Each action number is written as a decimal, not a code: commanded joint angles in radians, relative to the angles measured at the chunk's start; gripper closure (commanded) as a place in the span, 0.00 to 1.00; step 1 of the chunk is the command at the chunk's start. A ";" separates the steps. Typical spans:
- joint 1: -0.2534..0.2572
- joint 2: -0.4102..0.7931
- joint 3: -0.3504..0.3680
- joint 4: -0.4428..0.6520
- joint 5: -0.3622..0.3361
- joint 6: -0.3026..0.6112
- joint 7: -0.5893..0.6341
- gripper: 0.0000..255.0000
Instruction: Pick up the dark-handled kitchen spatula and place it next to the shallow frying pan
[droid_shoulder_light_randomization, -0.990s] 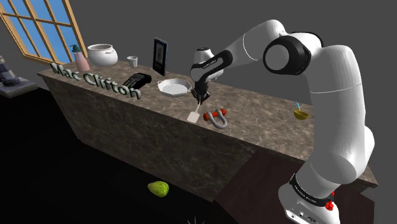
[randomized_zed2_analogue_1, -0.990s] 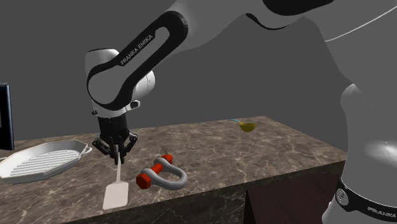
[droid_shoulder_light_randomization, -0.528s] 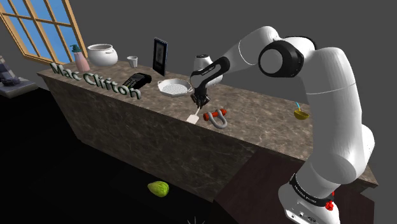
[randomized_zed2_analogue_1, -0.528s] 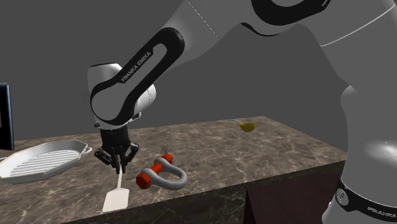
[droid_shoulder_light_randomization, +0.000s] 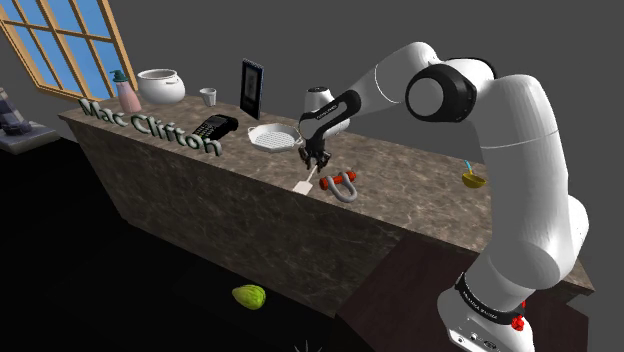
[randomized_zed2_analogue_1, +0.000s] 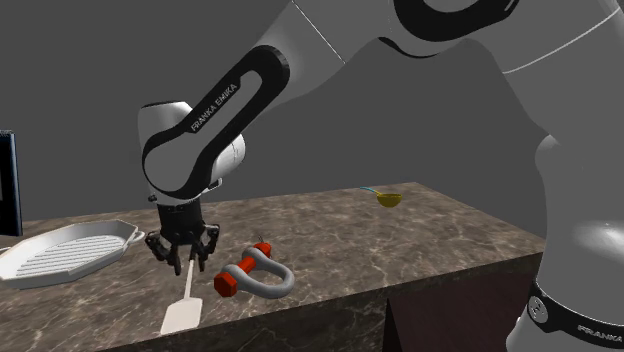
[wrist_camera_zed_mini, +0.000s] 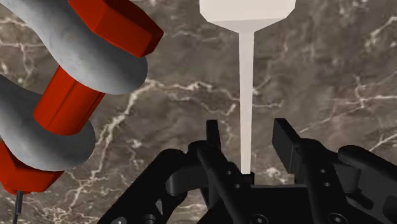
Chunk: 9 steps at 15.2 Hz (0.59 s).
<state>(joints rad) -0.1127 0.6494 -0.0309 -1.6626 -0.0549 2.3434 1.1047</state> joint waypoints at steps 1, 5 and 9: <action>0.000 0.000 0.000 0.000 0.000 0.000 0.000 0.00; 0.000 0.000 0.000 0.000 0.000 0.000 0.000 0.00; 0.004 -0.082 0.001 0.004 0.001 -0.085 0.000 0.00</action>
<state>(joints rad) -0.1094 0.5840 -0.0303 -1.6641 -0.0547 2.2805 1.1044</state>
